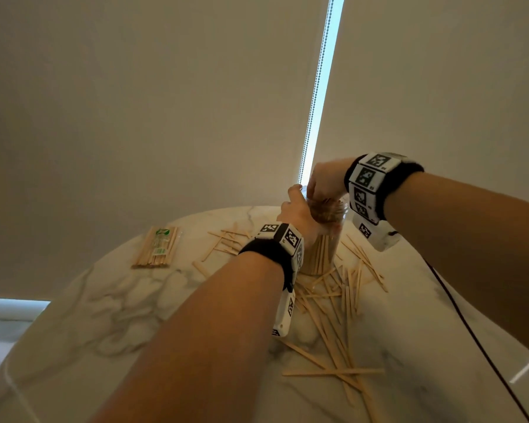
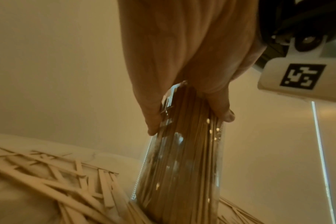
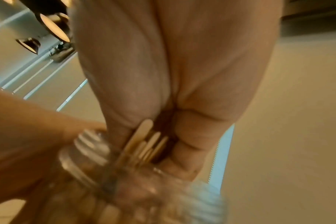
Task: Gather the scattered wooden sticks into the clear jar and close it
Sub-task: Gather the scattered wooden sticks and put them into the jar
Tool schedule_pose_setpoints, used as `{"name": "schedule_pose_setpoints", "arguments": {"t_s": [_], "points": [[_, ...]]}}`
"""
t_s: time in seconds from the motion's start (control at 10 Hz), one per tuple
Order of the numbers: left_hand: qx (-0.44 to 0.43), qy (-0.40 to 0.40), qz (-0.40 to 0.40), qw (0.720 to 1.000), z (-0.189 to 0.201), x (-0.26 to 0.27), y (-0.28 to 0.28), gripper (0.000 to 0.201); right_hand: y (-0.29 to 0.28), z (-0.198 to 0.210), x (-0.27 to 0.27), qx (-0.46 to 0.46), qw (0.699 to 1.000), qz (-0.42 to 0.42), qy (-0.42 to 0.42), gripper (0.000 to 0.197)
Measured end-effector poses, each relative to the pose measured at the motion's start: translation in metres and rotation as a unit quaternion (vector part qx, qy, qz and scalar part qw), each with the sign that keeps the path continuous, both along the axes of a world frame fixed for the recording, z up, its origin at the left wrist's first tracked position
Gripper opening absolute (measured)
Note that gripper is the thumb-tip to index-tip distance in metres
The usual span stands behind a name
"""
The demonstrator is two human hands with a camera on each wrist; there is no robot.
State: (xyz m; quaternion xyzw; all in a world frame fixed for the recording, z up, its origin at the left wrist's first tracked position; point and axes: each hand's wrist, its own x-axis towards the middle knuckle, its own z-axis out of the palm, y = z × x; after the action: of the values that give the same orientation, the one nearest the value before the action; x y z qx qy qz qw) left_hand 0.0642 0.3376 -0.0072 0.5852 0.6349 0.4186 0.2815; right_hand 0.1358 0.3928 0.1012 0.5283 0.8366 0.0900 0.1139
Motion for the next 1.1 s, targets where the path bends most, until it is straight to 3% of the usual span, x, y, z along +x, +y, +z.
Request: {"name": "schedule_pose_setpoints", "arguments": {"t_s": [0.1, 0.2, 0.3, 0.4, 0.5, 0.6, 0.7, 0.8, 0.9, 1.0, 1.1], "points": [[0.0, -0.005, 0.005, 1.0, 0.0, 0.0, 0.0, 0.118, -0.005, 0.01, 0.015, -0.093, 0.981, -0.024, 0.171, 0.026], [0.004, -0.008, 0.007, 1.0, -0.002, -0.001, 0.001, 0.119, -0.003, 0.007, 0.021, -0.059, 0.97, -0.01, 0.237, 0.012], [0.004, -0.01, 0.001, 1.0, -0.003, 0.0, 0.001, 0.119, -0.01, -0.001, 0.021, -0.007, 0.98, 0.007, 0.197, 0.009], [0.011, -0.005, 0.005, 1.0, -0.004, -0.001, 0.002, 0.116, -0.009, 0.002, 0.026, -0.085, 0.964, -0.001, 0.253, 0.014], [0.018, -0.008, 0.008, 1.0, -0.006, -0.001, 0.003, 0.114, -0.009, -0.003, 0.027, -0.076, 0.946, 0.0, 0.316, 0.005], [0.015, -0.017, 0.011, 1.0, -0.006, 0.0, 0.002, 0.11, -0.011, -0.016, 0.022, -0.029, 0.961, 0.008, 0.276, 0.013], [0.014, -0.015, 0.012, 1.0, -0.001, 0.001, 0.0, 0.111, -0.019, -0.011, 0.027, -0.036, 0.942, 0.025, 0.332, 0.007], [-0.015, -0.003, 0.005, 1.0, 0.009, 0.0, -0.008, 0.128, -0.039, -0.003, 0.039, -0.01, 0.92, 0.04, 0.389, 0.006], [-0.069, 0.012, 0.005, 0.998, 0.014, -0.006, -0.027, 0.135, -0.076, -0.003, 0.053, 0.02, 0.92, 0.053, 0.389, 0.012], [-0.075, 0.089, 0.026, 0.993, 0.013, -0.022, -0.051, 0.119, -0.12, -0.021, 0.071, -0.026, 0.928, 0.042, 0.37, 0.023], [-0.089, 0.162, 0.022, 0.983, 0.011, -0.05, -0.083, 0.07, -0.151, -0.052, 0.084, -0.135, 0.956, -0.016, 0.261, 0.033]]}}
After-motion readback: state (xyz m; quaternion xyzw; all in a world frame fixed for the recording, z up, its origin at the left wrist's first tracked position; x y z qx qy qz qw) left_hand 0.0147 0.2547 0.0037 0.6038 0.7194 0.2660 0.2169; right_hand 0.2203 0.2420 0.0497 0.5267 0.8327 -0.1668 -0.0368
